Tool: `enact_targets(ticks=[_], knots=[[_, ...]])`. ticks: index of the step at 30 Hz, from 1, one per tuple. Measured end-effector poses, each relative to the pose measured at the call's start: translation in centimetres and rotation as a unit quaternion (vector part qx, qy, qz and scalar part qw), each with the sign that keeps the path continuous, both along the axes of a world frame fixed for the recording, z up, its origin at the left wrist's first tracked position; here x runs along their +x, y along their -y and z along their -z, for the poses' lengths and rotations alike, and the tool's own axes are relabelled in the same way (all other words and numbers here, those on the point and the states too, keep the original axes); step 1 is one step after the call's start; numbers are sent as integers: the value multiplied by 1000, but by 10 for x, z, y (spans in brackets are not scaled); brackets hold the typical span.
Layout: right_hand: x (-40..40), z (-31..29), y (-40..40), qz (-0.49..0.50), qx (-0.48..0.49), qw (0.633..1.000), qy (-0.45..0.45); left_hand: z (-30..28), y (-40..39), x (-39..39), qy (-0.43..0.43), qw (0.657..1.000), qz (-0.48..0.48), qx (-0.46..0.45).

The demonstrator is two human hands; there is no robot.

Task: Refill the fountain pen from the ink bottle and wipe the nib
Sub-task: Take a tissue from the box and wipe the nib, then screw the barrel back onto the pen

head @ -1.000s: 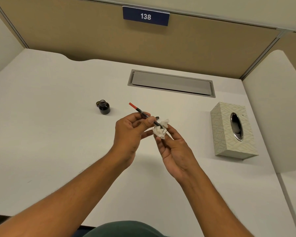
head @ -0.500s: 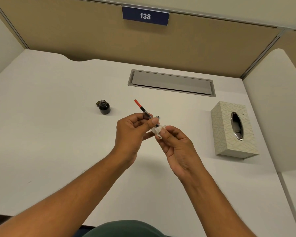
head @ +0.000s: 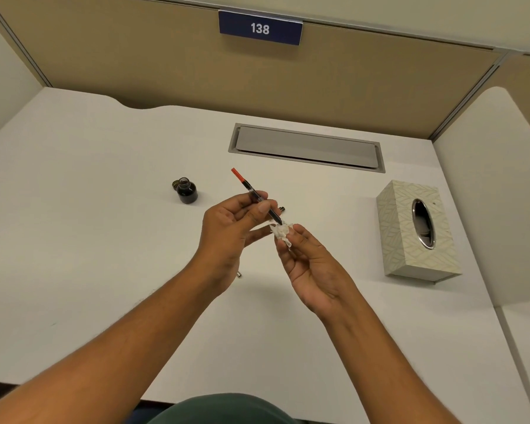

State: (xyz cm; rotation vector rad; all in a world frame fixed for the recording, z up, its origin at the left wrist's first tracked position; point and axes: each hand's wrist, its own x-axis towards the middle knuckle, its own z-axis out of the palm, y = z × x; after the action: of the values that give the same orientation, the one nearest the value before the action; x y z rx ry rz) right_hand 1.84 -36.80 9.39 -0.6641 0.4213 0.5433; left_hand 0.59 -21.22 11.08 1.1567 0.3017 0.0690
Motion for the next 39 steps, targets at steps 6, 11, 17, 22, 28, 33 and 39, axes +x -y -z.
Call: enact_targets(ticks=[6,11,17,22,28,33,39], knots=[[-1,7,-7,34,-74,997,14,2,-15,2,-20,996,-8,-87],[-7,2,-34,30,-90,994,57,5,-13,-6,-40,991,12,-129],[-23,2,-81,-20,-147,985,92,7,-30,-11,-49,992,-18,-117],[-25,17,-105,-130,-360,901,204,12,-67,-14,-68,994,-60,-68],[-13,73,-98,-159,-588,759,228,19,-123,-16,-90,993,-64,28],[-9,113,-106,-211,-709,607,290,31,-153,-18,-117,992,-30,38],[-1,128,-123,-258,-759,538,260,44,-179,-17,-136,989,18,49]])
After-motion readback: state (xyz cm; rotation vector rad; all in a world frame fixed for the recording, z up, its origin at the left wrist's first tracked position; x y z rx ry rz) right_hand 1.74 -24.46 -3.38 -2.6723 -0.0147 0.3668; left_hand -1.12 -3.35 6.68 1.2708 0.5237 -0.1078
